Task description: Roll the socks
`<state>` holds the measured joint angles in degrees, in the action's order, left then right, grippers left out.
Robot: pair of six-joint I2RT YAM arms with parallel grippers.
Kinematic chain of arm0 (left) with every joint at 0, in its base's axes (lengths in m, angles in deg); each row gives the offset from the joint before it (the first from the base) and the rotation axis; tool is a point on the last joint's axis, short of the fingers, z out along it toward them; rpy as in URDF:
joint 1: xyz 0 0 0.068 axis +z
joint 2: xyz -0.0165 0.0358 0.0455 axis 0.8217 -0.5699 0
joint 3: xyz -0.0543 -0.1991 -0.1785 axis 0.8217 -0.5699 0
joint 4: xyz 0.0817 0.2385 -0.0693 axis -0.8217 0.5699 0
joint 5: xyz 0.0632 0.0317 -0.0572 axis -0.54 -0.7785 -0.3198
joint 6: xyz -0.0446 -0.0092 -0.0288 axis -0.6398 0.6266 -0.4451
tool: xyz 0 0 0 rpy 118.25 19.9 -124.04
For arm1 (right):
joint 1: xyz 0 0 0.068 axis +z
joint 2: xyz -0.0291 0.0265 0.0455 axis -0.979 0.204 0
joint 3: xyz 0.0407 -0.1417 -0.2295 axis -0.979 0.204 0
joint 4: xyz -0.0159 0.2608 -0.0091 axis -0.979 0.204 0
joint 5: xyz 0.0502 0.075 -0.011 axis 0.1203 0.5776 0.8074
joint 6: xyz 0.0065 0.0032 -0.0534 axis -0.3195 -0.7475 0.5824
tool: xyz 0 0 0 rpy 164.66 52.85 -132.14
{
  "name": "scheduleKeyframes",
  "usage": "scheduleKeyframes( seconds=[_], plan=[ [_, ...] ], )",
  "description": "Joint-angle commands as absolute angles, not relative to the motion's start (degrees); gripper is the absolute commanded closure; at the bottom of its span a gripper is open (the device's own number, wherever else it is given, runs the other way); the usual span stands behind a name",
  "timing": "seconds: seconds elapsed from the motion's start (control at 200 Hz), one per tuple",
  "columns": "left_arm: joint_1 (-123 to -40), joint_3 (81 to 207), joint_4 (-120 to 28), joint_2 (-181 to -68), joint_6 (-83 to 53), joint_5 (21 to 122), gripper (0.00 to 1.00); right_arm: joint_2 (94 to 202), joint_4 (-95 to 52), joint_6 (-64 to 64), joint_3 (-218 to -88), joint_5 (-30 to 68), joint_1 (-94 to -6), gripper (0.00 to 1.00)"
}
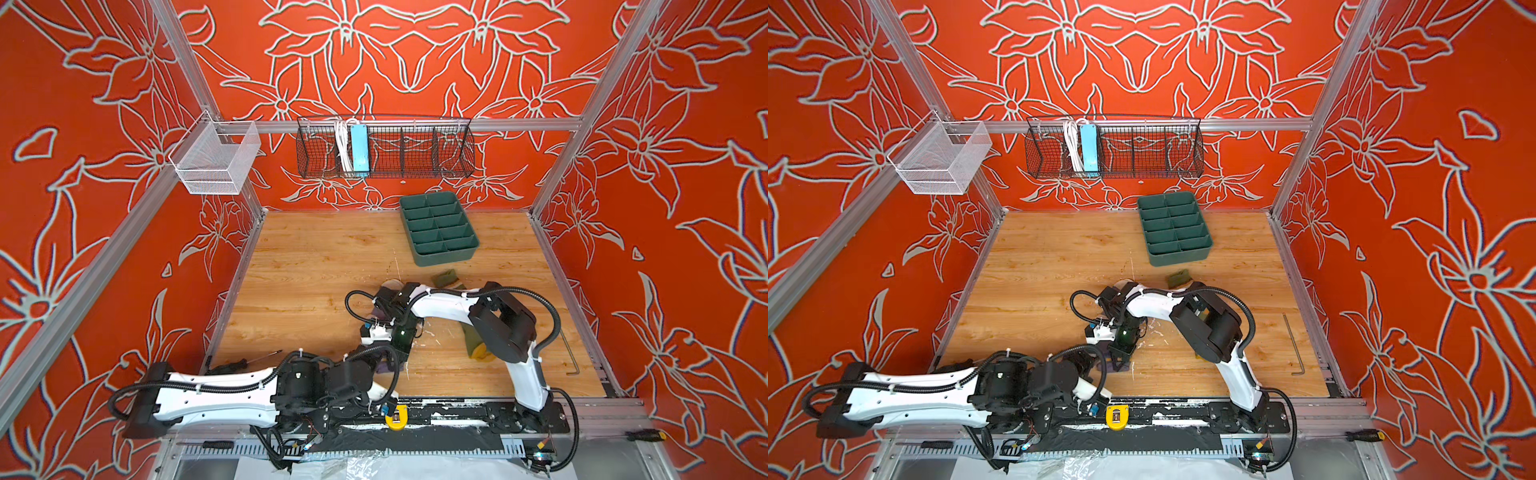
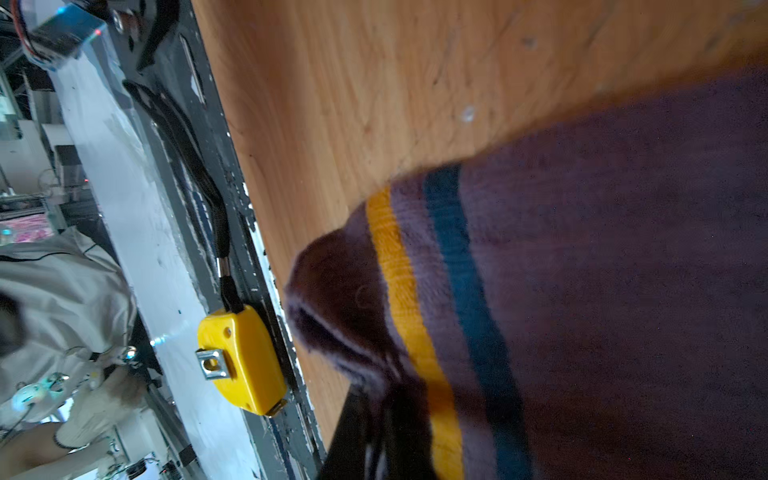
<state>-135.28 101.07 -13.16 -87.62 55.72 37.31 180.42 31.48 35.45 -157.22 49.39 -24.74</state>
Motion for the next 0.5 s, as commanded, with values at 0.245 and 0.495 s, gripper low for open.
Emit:
scheduleKeyframes(
  seconds=[0.245, 0.495],
  plan=[
    [-136.5, 100.77, -17.2, -101.48, 45.27, 34.29, 0.45, 183.23, 31.35, 35.16, -157.85, 47.2, -25.3, 1.0],
    [-135.93, 98.8, -24.58, -106.53, 39.6, 34.03, 0.38, 182.22, 30.75, 34.97, -157.12, 46.74, -25.58, 1.0]
  ],
)
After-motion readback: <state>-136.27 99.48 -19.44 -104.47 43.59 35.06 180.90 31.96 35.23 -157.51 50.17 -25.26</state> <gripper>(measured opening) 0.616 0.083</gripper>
